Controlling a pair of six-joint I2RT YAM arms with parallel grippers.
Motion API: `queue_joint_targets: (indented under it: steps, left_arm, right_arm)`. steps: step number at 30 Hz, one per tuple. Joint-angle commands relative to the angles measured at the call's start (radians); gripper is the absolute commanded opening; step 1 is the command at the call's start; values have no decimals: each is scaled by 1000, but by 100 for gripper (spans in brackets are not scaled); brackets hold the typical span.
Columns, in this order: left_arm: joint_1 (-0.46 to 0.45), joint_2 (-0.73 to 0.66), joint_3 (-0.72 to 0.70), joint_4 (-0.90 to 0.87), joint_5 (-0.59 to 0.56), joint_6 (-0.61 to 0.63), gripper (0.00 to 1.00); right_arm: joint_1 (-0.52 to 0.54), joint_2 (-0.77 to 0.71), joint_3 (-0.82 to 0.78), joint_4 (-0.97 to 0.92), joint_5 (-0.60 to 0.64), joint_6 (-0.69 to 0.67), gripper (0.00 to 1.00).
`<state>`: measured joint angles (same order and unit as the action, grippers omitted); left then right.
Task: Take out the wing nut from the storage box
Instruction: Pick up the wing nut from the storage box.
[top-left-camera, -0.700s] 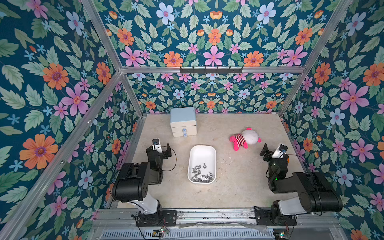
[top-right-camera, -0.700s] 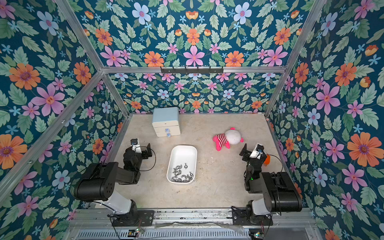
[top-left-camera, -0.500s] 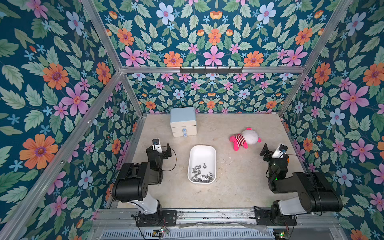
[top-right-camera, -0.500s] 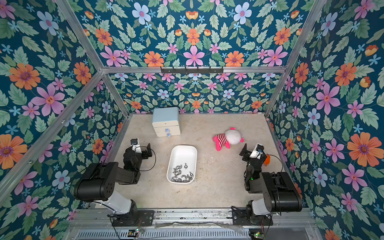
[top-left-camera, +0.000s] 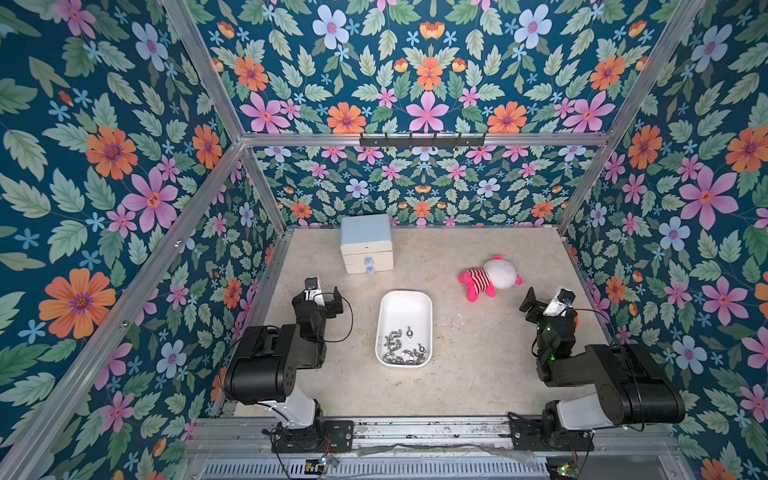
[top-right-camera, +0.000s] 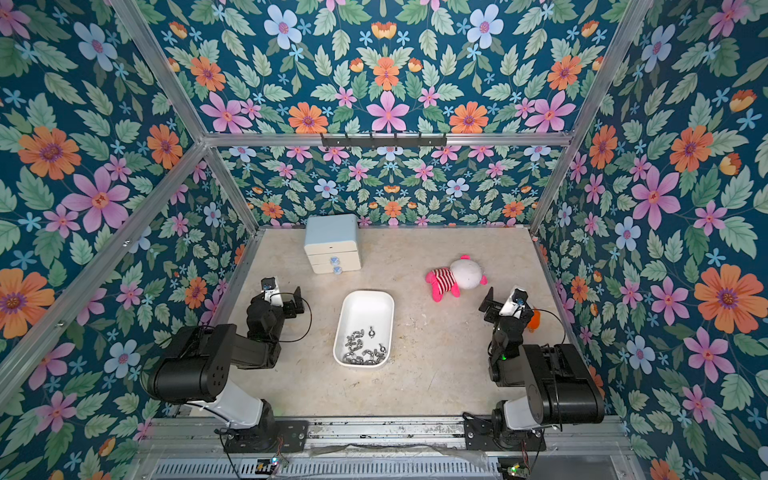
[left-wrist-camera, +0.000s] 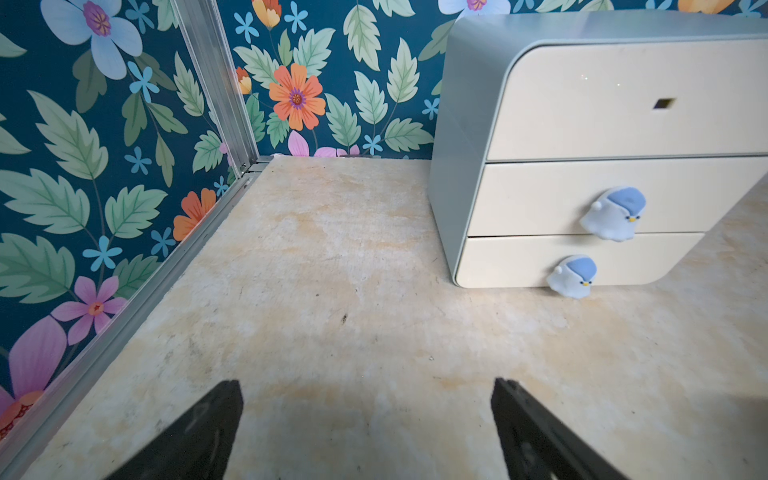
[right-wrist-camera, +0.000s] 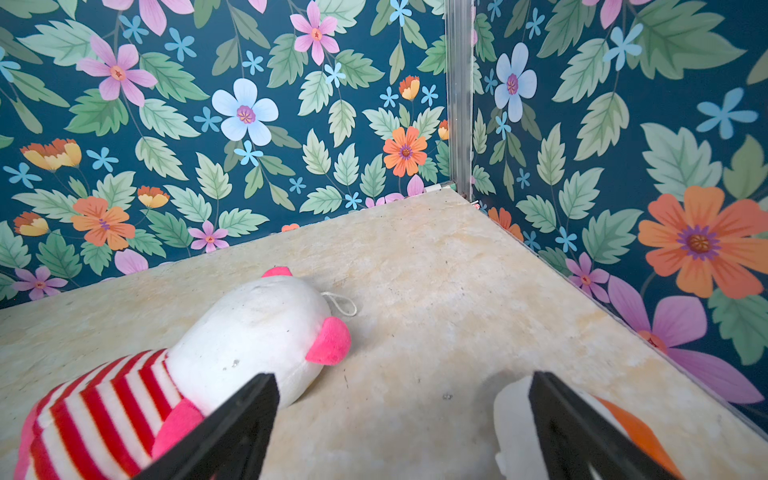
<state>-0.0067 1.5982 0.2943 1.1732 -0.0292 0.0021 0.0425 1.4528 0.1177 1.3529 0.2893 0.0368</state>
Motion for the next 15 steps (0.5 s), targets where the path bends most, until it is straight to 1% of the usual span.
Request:
queue_joint_targets:
  steps: [1, 13, 14, 15]
  left_arm:
    - [0, 0, 3, 20, -7, -2, 100]
    - [0, 0, 4, 19, -5, -4, 100]
    - [-1, 0, 5, 18, -5, -5, 100]
    - [0, 0, 5, 19, -5, -5, 100]
  right_arm:
    - [-1, 0, 2, 21, -2, 2, 99]
    - [-3, -2, 5, 15, -7, 3, 99]
    - [-8, -1, 10, 6, -18, 4, 99]
    - [-26, -3, 17, -11, -55, 13, 99]
